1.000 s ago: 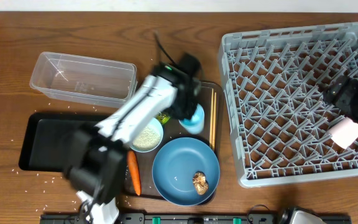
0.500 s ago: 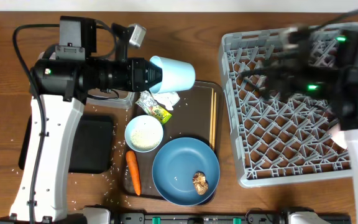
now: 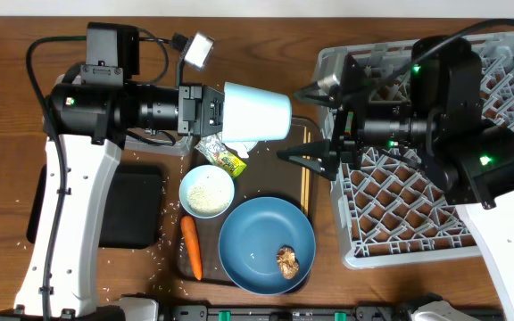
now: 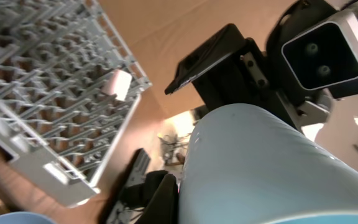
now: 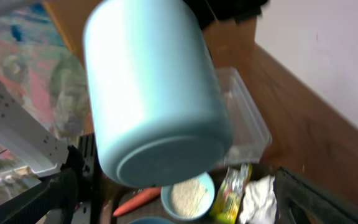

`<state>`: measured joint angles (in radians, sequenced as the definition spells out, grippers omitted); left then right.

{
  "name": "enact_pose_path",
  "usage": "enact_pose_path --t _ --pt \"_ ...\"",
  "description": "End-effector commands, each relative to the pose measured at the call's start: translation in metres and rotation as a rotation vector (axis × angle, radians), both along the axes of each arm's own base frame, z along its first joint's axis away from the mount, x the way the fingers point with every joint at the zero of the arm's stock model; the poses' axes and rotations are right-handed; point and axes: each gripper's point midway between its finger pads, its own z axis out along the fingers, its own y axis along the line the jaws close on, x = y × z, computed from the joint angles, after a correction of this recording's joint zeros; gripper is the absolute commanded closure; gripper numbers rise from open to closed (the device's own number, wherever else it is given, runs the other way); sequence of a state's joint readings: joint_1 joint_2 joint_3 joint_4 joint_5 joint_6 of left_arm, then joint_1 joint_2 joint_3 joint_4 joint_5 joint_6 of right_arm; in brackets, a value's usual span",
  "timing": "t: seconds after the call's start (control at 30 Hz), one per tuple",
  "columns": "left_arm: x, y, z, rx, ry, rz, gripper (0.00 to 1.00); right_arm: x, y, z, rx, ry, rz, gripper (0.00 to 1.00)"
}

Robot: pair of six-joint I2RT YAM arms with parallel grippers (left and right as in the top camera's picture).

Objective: Sort waste into correct bins and load items into the dishwasher rack
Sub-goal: 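Hand the light-blue cup from the left to the right gripper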

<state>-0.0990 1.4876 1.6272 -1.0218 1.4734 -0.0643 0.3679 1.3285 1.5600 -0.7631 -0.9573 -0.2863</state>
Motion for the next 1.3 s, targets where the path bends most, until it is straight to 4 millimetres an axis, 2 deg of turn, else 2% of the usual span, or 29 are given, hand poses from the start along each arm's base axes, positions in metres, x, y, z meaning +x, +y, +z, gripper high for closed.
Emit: enact_pose_path --t 0.0,0.2,0.33,0.6,0.7,0.8,0.87,1.0,1.13,1.27 --pt "-0.006 0.000 0.009 -0.060 0.047 -0.038 0.94 -0.015 0.007 0.011 0.051 -0.057 0.110 0.05" --pt "-0.007 0.000 0.010 -0.068 0.056 -0.044 0.94 -0.015 0.009 0.019 0.077 -0.102 0.129 0.07" --pt "-0.007 0.000 0.010 -0.068 0.056 -0.044 0.94 -0.014 0.011 0.022 0.084 -0.121 0.136 0.12" --pt "-0.007 0.000 0.010 -0.069 0.055 -0.044 0.94 -0.019 0.035 0.019 0.099 -0.132 0.206 0.15" --pt "-0.007 0.000 0.010 -0.068 0.055 -0.043 0.94 -0.019 0.037 0.019 0.099 -0.135 0.210 0.22" --pt "-0.007 0.000 0.010 -0.068 0.055 -0.043 0.94 -0.019 0.037 0.019 0.101 -0.138 0.209 0.37" --pt "-0.007 0.000 0.010 -0.068 0.055 -0.043 0.94 -0.019 0.037 0.019 0.101 -0.136 0.209 0.37" --pt "-0.006 -0.001 0.011 -0.069 0.034 -0.044 0.85 -0.013 0.033 0.018 0.077 -0.124 0.146 0.39" --pt "0.001 0.000 0.002 -0.018 0.024 -0.006 0.54 0.001 0.020 0.018 0.027 -0.125 0.003 0.42" --pt "0.013 0.003 -0.013 0.069 0.014 0.063 0.42 0.023 -0.013 0.012 -0.044 -0.068 -0.240 0.44"
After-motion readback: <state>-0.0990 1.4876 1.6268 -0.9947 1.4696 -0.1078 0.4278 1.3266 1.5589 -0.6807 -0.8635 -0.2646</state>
